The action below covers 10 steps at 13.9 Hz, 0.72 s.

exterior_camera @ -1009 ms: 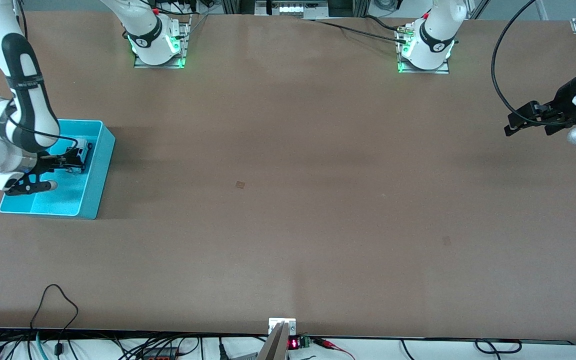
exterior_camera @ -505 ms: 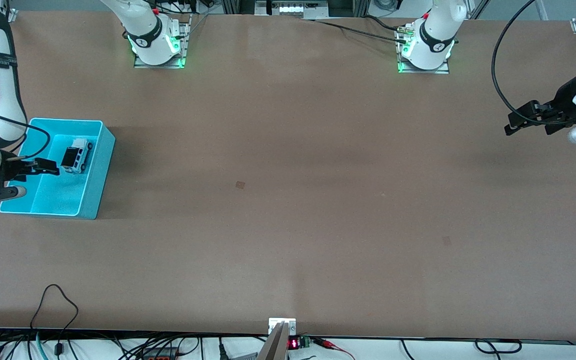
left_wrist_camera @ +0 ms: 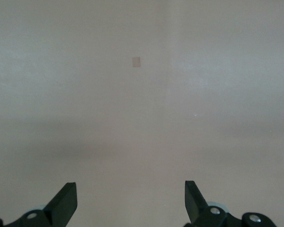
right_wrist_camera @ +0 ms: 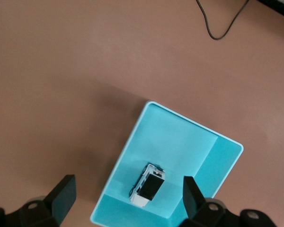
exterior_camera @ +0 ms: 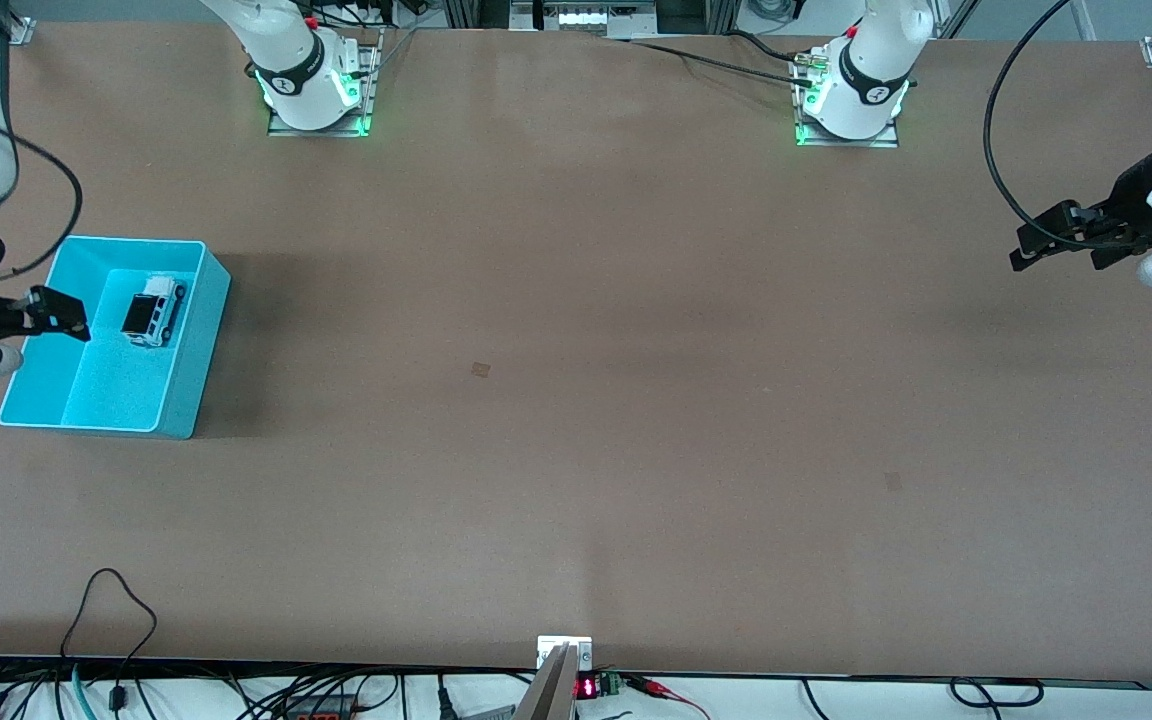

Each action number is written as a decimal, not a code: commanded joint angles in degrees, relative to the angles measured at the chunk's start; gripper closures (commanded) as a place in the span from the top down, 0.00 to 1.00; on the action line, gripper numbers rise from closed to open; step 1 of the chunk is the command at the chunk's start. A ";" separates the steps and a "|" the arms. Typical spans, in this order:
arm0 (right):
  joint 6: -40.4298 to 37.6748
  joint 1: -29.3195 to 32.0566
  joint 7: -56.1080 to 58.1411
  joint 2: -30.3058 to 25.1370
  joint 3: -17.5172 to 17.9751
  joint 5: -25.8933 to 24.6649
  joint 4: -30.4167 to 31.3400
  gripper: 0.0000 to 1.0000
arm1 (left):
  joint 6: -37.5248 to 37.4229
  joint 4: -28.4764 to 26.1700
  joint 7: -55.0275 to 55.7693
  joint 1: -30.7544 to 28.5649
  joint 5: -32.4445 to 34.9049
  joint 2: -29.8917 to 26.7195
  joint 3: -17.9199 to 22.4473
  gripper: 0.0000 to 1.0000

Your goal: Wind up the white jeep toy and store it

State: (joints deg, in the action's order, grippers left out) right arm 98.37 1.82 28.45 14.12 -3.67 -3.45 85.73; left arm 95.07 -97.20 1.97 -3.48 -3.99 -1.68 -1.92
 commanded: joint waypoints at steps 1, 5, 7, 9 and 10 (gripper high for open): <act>-3.35 -0.15 -1.02 -2.78 0.42 1.87 0.84 1.00 | -0.41 0.96 -0.30 -0.30 1.62 0.27 -0.54 1.00; -9.58 -4.44 -16.30 -9.01 0.24 1.35 2.86 1.00 | -0.41 0.96 -0.30 -0.39 1.62 0.27 -0.45 1.00; -11.43 -5.33 -16.32 -11.56 -0.11 1.25 3.92 1.00 | -0.50 0.88 -0.30 -0.39 1.62 0.27 -0.45 1.00; -11.53 -5.42 -16.23 -11.93 -0.11 1.08 4.01 1.00 | -0.50 0.88 -0.30 -0.39 1.62 0.27 -0.45 1.00; -11.27 -5.42 -16.23 -11.84 -0.11 1.08 4.01 1.00 | -0.50 0.88 -0.30 -0.39 1.62 0.27 -0.45 1.00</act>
State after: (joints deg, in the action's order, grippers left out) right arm 86.79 -3.44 12.89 3.25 -3.41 -2.22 88.02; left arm 95.07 -97.20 1.97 -3.50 -3.94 -1.68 -1.93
